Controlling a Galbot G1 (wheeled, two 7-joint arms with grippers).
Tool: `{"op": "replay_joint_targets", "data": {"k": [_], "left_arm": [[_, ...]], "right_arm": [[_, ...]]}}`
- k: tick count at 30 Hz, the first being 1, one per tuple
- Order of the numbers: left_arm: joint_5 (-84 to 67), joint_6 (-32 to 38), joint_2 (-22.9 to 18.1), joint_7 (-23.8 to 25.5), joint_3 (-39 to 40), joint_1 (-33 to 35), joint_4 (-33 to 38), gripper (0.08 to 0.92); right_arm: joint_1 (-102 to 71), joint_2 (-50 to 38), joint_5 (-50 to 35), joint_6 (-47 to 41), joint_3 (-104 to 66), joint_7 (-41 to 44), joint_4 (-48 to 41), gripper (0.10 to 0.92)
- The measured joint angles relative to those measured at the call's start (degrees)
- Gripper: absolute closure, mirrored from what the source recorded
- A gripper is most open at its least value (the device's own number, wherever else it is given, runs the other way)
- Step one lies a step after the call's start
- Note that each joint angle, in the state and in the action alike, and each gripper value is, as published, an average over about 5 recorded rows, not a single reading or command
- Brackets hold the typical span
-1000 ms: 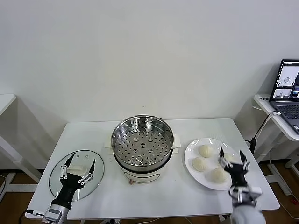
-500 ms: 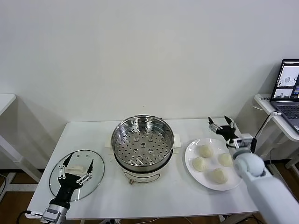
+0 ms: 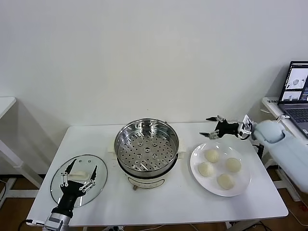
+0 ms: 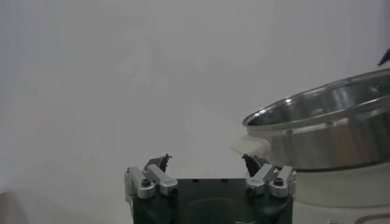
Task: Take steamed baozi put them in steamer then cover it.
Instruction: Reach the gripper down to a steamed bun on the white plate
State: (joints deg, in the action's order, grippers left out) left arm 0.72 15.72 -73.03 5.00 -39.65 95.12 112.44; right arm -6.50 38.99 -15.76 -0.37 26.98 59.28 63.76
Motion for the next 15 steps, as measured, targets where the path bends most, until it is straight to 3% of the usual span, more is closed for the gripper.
{"op": "replay_joint_targets", "data": {"k": [6, 15], "left_arm": [[0.00, 0.12, -0.47, -0.05, -0.46, 0.28, 0.14, 0.177], [0.00, 0.22, -1.09, -0.17, -0.59, 0.44, 0.16, 0.177]], "right_arm": [[4.71, 2.02, 9.71, 1.24, 7.03, 6.62, -3.35, 0.203], [7.39, 6.10, 17.99, 2.35, 12.72, 9.36, -7.89, 0.203]]}}
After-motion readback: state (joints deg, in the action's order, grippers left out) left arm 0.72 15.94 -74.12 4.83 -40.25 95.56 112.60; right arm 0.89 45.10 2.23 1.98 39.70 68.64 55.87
